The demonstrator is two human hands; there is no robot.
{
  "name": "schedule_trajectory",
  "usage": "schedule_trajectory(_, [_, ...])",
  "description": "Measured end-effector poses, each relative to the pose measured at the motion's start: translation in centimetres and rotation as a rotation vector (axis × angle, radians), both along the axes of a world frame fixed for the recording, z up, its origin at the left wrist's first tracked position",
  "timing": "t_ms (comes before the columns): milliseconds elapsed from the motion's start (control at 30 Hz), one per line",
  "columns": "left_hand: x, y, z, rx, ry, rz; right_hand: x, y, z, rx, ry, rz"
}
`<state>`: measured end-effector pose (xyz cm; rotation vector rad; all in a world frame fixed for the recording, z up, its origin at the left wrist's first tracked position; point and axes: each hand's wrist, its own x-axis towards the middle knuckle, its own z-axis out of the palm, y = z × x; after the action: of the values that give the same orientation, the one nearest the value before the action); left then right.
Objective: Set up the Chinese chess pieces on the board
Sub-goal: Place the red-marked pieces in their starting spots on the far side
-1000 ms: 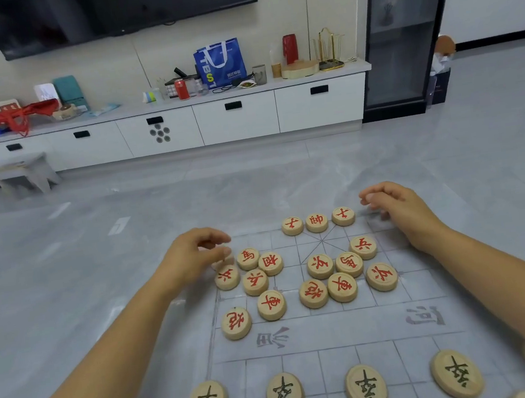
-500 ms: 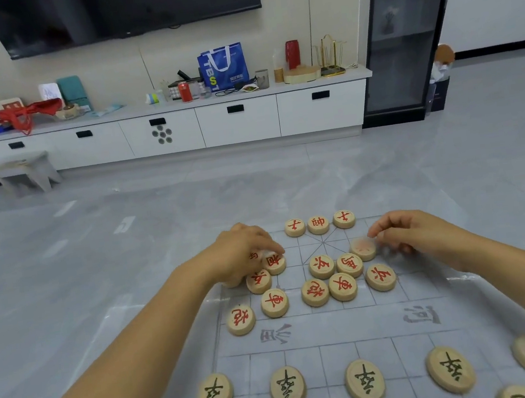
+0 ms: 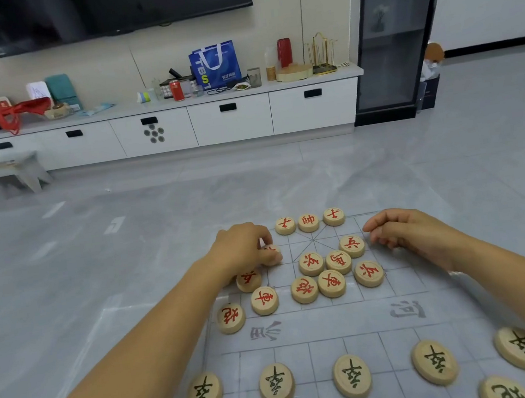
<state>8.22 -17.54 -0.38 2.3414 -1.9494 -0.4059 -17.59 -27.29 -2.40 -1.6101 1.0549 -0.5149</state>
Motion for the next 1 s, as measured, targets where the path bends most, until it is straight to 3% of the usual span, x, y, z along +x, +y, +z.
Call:
schedule_trajectory(100, [-0.3,-0.1,-0.9,-0.092,0.019,0.073,0.1,0.1,0.0,0.002,-0.012,-0.009])
schedule_trajectory(200, [0.3,0.3,-0.7,-0.006,0.217,0.039,0.1,0.3,0.0,-0.019,-0.008,-0.009])
schedule_trajectory(333, [1.3,0.0,-0.6,0.047,0.251,0.015,0.2,0.4,0.1,-0.026,-0.006,-0.012])
schedule_trajectory(433, [2.3,-0.4,-0.8,-0.069,0.152,0.095,0.2,0.5,0.0,-0.049,0.003,-0.011])
schedule_trajectory(533, [5.2,-0.3,-0.1,-0.251,0.305,0.279,0.2,0.5,-0.1,-0.071,0.025,-0.006])
schedule_trajectory(633, [8.2,0.6,0.3,-0.306,0.370,0.413,0.2,0.3,-0.1,-0.062,0.034,-0.006])
schedule_trajectory(767, [9.5,2.4,-1.0,-0.335,0.383,0.472,0.3,0.3,-0.3,-0.068,0.034,-0.007])
schedule_trajectory(1000, [9.7,5.3,-4.7,-0.576,0.550,0.489,1.4,1.0,0.9,-0.140,0.054,-0.022])
